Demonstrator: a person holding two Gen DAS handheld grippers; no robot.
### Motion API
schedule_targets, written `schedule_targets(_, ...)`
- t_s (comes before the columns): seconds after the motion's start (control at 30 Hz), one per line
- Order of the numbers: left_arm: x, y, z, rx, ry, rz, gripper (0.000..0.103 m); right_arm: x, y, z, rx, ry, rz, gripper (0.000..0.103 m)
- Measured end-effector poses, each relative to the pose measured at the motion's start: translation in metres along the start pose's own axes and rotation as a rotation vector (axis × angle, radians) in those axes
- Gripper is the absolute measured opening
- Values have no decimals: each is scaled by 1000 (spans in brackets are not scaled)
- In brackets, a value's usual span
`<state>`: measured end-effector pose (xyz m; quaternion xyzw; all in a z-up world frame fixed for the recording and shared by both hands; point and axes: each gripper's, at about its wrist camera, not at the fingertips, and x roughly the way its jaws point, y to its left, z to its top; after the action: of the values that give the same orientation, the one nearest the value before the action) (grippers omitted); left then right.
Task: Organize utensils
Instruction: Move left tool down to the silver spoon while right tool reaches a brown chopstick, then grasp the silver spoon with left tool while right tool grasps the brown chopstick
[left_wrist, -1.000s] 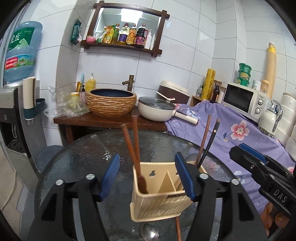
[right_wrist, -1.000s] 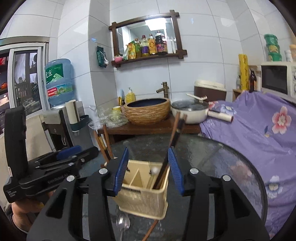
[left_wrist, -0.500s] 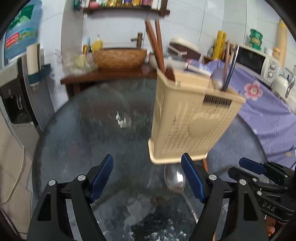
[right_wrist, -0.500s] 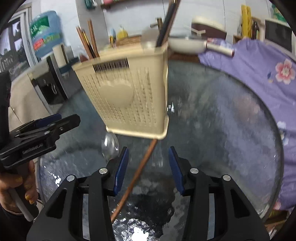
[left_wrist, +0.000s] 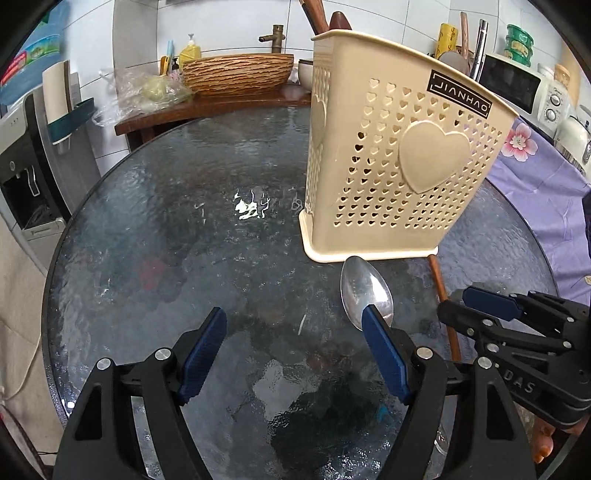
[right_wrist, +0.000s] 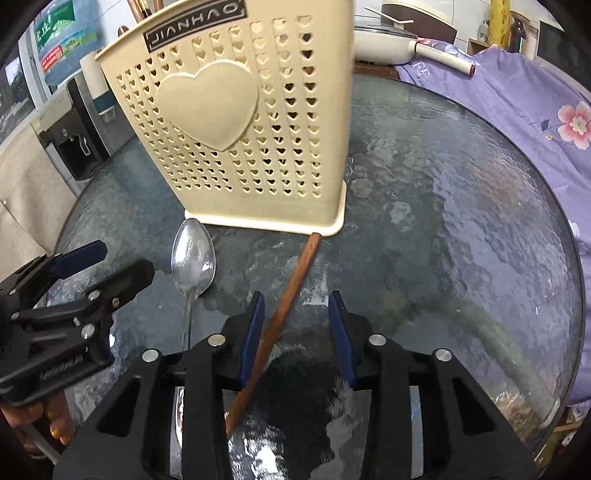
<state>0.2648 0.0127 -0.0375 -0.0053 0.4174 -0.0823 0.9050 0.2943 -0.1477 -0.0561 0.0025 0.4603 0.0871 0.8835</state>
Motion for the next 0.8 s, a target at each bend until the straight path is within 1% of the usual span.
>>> schedule_targets(0.1,1,-1,0,5,6,-2,74,4,7,5,-10,4,-26,33)
schedule_targets(0.2,3,-4,-2,21,12,1,74,7,12,10,-31,-1,-56,28)
schedule_targets(0.23,2,-6,-5,23,14,0,74,8,14,10,-45,-3,-69,24)
schedule_targets(0.33,3,-10,-6,25,19,-6,74,8,16,11,-68,0,-61,15)
schedule_targets(0.37,3,-11,-6,25,20,-9,74,9,15,12,-73,2,-59,14)
schedule_targets(0.47,3,-18,-5,33,21,-22,74,8,13,11,-93,6,-48,12)
schedule_targets(0.57,4,-27,-5,62,27,-22,74,5,7,8,-106,9,-45,8)
schedule_targets(0.8,17,-48,-2,100,53,-9,74,4,-21,8,-103,10,-36,7)
